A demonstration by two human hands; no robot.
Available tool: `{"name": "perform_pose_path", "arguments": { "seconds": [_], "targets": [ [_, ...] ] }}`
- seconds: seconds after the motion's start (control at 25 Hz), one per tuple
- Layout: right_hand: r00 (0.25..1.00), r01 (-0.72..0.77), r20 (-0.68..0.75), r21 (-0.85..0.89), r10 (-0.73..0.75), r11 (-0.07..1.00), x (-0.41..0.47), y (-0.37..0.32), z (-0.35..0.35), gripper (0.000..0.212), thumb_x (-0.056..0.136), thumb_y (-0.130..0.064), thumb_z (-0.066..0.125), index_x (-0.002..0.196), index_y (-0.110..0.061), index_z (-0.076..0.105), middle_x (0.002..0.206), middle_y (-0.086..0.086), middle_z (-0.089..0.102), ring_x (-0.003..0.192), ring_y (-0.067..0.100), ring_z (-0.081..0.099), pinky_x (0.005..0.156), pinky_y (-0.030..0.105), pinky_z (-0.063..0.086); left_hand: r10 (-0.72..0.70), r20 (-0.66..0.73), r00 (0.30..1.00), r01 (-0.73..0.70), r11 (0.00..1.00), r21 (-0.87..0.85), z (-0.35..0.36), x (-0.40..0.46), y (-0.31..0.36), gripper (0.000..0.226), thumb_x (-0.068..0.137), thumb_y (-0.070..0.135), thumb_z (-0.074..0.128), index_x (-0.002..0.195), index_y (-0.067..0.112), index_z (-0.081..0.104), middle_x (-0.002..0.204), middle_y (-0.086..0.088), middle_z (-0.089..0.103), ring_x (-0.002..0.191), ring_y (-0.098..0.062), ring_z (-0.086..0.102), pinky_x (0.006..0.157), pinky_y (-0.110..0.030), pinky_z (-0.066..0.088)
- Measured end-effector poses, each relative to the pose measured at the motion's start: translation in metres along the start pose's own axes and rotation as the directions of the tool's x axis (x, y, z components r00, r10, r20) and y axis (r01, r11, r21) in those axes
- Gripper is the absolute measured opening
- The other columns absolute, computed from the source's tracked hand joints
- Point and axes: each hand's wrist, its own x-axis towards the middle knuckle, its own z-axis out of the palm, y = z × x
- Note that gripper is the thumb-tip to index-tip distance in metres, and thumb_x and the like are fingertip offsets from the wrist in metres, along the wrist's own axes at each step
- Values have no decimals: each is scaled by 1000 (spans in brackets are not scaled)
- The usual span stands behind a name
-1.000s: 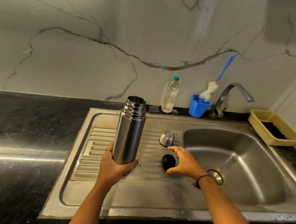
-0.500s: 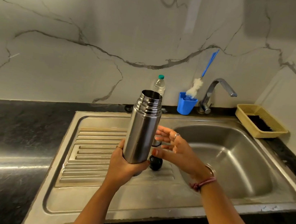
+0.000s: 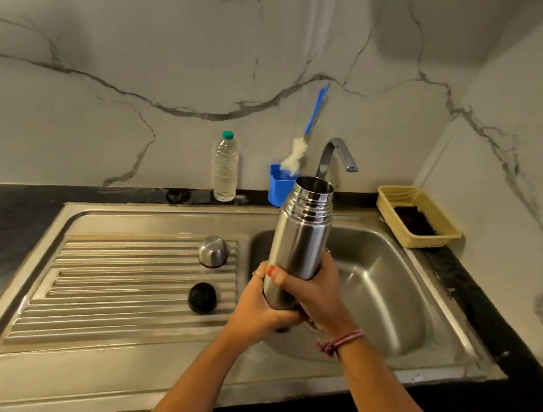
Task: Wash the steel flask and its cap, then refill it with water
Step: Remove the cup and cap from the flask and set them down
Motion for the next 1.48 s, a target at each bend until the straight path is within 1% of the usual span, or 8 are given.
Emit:
{"name": "perform_pose_path", "arguments": {
  "seconds": [0.12,0.28,0.48,0.6,0.72,0.84,1.04,1.48],
  "targets": [
    [1000,-25,-11,3,25,1000,9,5,-47,62,54,-22,85,110,-16,59,98,6,70,90,18,69,72,26,56,-3,114,994,-6,997,79,33,20,-8,80,64,10,91,127,20,42,115,-12,63,96,-20,68,76,-47,60],
    [998,-63,8,-182,66,981,22,14,-107,55,58,-21,86,107,-19,61,95,0,70,85,11,69,71,23,56,-85,206,975,-43,836,547,41,35,-32,96,62,39,91,140,28,37,126,14,45,115,-4,51,96,-22,45],
    [986,-129,32,-480,164,868,34,23,-169,58,64,-26,86,111,-26,51,97,-10,60,87,4,59,73,21,49,6,-16,1000,10,543,840,23,25,-87,24,89,30,68,106,13,66,99,0,59,96,-24,64,84,-34,48],
    [969,-75,122,-683,215,726,41,24,-190,60,66,-30,84,113,-24,48,92,-11,55,80,0,54,64,12,42,60,-78,995,47,408,912,9,19,-106,12,85,21,70,85,10,69,87,-10,65,80,-33,66,68,-41,53],
    [931,14,207,-844,302,537,47,29,-199,59,65,-34,83,109,-23,45,92,-6,53,78,5,56,60,12,42,86,-22,996,-7,316,949,3,17,-115,8,72,12,78,74,11,71,74,-8,64,65,-33,65,54,-37,53],
    [878,17,209,-912,430,409,51,39,-202,60,63,-37,81,109,-25,44,96,-4,55,83,11,58,67,20,51,93,-14,996,-13,280,960,0,15,-118,7,69,14,79,72,15,72,73,-6,64,65,-32,65,54,-37,52],
    [822,40,179,-965,541,260,57,51,-203,60,60,-42,78,108,-19,49,91,0,57,79,13,59,70,28,56,52,-81,995,65,257,964,1,12,-115,6,81,24,70,79,20,74,86,1,67,86,-25,66,74,-39,46],
    [808,171,117,-985,577,-40,68,38,-210,64,61,-49,75,111,-20,48,96,-2,56,82,15,58,77,33,55,28,-94,995,80,324,943,-4,15,-113,18,92,28,56,91,21,72,103,3,64,106,-19,59,90,-35,34]
  ]
}}
